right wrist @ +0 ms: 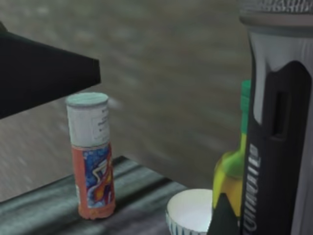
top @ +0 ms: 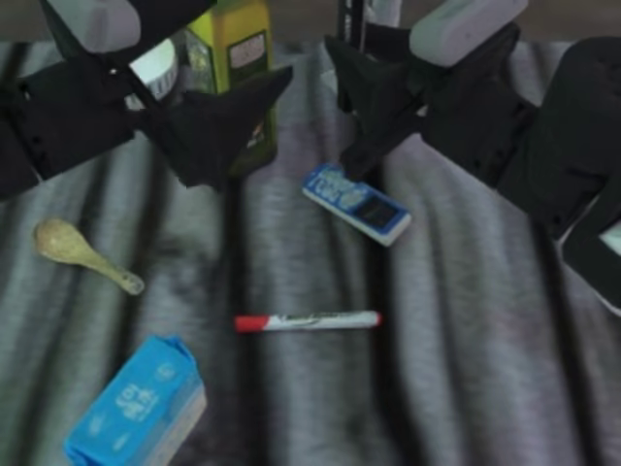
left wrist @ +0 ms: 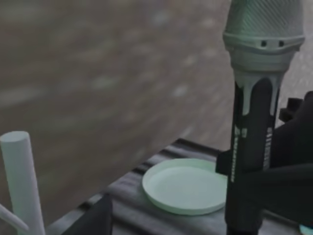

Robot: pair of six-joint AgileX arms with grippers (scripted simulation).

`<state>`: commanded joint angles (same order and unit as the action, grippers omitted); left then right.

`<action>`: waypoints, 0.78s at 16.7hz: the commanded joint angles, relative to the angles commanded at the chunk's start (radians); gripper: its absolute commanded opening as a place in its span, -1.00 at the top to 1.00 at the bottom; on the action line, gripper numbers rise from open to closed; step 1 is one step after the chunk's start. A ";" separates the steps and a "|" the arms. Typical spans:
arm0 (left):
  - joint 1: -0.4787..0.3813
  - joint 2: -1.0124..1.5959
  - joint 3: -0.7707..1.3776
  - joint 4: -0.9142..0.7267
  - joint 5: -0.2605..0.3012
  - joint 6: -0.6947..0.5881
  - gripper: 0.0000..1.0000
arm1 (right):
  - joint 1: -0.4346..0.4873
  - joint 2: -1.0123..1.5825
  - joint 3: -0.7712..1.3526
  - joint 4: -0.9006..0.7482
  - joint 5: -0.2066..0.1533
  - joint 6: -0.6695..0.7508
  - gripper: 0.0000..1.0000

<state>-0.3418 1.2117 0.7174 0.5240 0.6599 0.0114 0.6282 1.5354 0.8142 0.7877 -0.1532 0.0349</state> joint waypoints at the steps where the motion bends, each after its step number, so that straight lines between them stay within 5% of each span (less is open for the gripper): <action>1: -0.004 0.011 0.008 0.006 0.007 0.001 -1.00 | 0.000 0.000 0.000 0.000 0.000 0.000 1.00; 7: -0.011 0.025 0.021 0.008 -0.002 0.001 -1.00 | 0.000 0.000 0.000 0.000 0.000 0.000 1.00; 13: -0.137 0.263 0.219 0.043 -0.121 0.007 -1.00 | 0.000 0.000 0.000 0.000 0.000 0.000 1.00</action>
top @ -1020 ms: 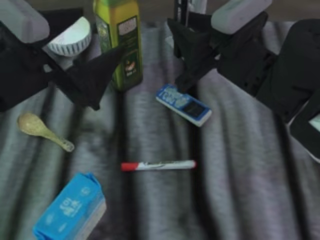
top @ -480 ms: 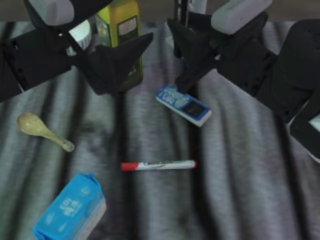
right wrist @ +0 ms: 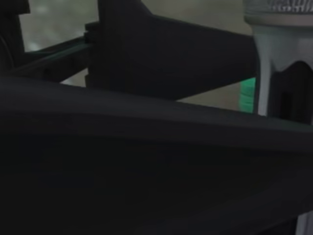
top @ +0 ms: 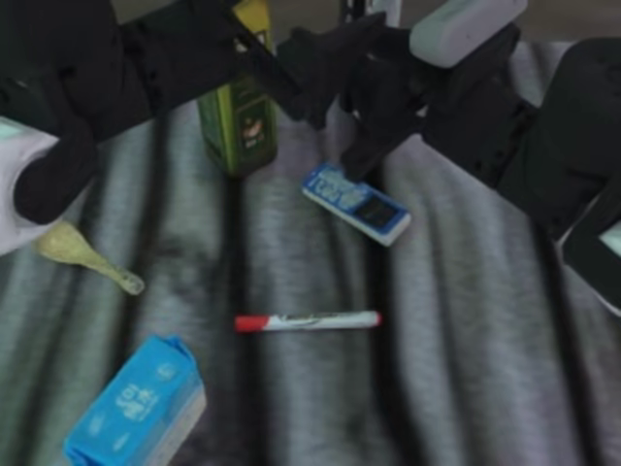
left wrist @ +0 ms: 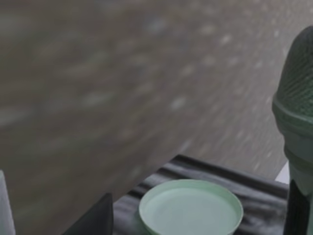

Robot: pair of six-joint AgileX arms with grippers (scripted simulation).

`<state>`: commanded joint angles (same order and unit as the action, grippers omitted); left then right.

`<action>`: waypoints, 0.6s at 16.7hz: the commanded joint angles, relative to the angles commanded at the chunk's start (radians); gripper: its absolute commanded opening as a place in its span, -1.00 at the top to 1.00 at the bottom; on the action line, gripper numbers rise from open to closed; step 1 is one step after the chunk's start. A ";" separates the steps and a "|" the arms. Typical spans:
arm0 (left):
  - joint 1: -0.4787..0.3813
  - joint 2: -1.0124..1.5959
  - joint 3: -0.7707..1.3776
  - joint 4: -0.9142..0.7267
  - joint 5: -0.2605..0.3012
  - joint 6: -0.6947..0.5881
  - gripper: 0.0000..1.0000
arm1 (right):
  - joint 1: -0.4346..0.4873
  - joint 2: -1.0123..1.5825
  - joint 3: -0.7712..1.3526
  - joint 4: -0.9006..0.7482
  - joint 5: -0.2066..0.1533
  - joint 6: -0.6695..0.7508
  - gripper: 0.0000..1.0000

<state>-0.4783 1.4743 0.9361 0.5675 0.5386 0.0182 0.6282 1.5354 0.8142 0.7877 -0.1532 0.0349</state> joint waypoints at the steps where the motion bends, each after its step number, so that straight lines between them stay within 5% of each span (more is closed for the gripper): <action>1: -0.022 0.037 0.032 0.005 -0.021 0.001 -1.00 | 0.000 0.000 0.000 0.000 0.000 0.000 1.00; 7: -0.056 0.090 0.081 0.011 -0.054 0.002 -1.00 | 0.000 0.000 0.000 0.000 0.000 0.000 1.00; 10: -0.056 0.090 0.081 0.011 -0.054 0.002 -0.55 | 0.000 0.000 0.000 0.000 0.000 0.000 1.00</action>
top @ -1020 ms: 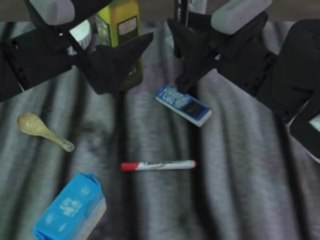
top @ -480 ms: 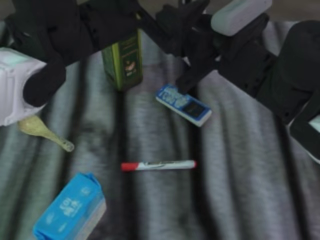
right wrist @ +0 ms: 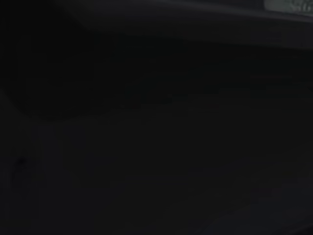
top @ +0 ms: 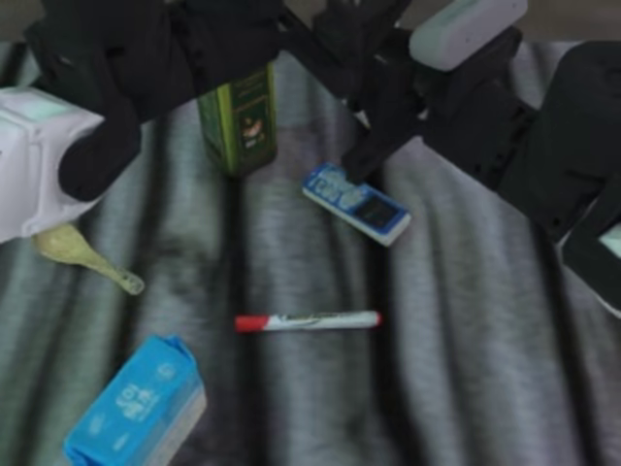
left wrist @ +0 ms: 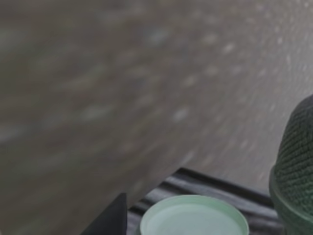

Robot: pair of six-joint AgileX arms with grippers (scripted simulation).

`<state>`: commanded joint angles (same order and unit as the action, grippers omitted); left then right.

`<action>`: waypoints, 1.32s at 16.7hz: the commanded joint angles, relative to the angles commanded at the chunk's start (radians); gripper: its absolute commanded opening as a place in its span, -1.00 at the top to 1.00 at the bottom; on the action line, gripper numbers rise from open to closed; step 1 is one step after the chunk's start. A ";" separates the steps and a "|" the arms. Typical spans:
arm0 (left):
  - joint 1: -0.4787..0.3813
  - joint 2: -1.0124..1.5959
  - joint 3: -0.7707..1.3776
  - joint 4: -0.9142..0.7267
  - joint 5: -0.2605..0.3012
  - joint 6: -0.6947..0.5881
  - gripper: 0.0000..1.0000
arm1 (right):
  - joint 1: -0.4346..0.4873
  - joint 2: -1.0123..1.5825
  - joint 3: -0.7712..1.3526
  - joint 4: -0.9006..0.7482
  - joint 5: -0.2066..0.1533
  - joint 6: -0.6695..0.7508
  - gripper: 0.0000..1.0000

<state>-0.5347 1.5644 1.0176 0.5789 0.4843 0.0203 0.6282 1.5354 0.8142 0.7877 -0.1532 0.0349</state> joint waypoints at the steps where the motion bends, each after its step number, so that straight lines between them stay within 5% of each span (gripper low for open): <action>1: 0.000 0.000 0.000 0.000 0.000 0.000 -0.40 | 0.000 0.000 0.000 0.000 0.000 0.000 1.00; 10: 0.000 0.000 0.000 0.000 0.000 0.000 0.96 | 0.000 0.000 0.000 0.000 0.000 0.000 1.00; 19: 0.000 0.000 0.000 0.000 0.000 0.000 1.00 | 0.000 0.000 0.000 0.000 0.000 0.000 1.00; 22: 0.000 0.000 0.000 0.000 0.000 0.000 1.00 | 0.000 0.000 0.000 0.000 0.000 0.000 0.55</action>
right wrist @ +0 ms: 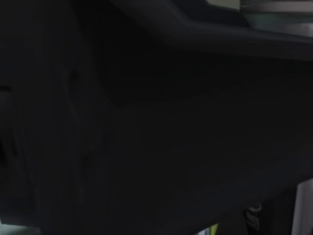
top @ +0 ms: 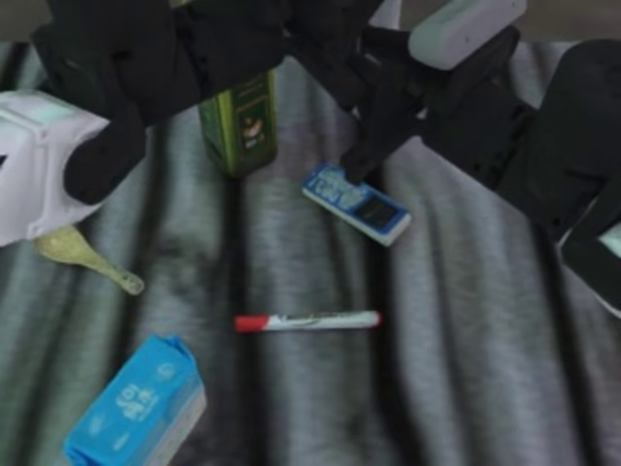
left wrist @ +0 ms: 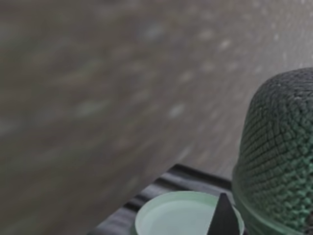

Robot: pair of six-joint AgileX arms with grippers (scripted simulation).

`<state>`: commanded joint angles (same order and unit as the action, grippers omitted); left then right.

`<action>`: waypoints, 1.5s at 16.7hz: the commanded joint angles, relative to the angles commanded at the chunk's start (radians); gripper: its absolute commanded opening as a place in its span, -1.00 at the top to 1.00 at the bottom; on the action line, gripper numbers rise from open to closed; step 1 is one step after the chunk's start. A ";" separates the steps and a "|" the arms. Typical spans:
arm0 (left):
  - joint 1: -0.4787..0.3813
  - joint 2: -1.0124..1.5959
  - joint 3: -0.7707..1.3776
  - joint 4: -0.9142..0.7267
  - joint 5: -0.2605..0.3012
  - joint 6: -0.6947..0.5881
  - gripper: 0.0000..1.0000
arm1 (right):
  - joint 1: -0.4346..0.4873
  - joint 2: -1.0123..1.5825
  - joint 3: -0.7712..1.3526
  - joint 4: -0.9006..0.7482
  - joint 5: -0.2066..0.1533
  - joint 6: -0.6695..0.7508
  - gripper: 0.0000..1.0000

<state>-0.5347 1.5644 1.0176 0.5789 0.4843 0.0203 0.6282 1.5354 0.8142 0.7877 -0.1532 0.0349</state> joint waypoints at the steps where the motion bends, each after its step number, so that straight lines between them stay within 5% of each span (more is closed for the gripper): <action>1: 0.000 0.000 0.000 0.000 0.000 0.000 1.00 | 0.000 0.000 0.000 0.000 0.000 0.000 0.40; 10: 0.000 0.000 0.000 0.000 0.000 0.000 1.00 | 0.000 0.000 0.000 0.000 0.000 0.000 -0.96; 20: 0.003 -0.008 0.007 -0.003 -0.007 0.006 1.00 | -0.006 0.006 -0.011 -0.001 0.006 -0.005 -1.00; 25: 0.089 -0.049 -0.037 -0.006 0.067 0.004 1.00 | -0.026 -0.149 -0.142 -0.026 -0.017 -0.006 -1.00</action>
<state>-0.4462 1.5157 0.9810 0.5725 0.5517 0.0247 0.6021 1.3866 0.6720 0.7621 -0.1699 0.0285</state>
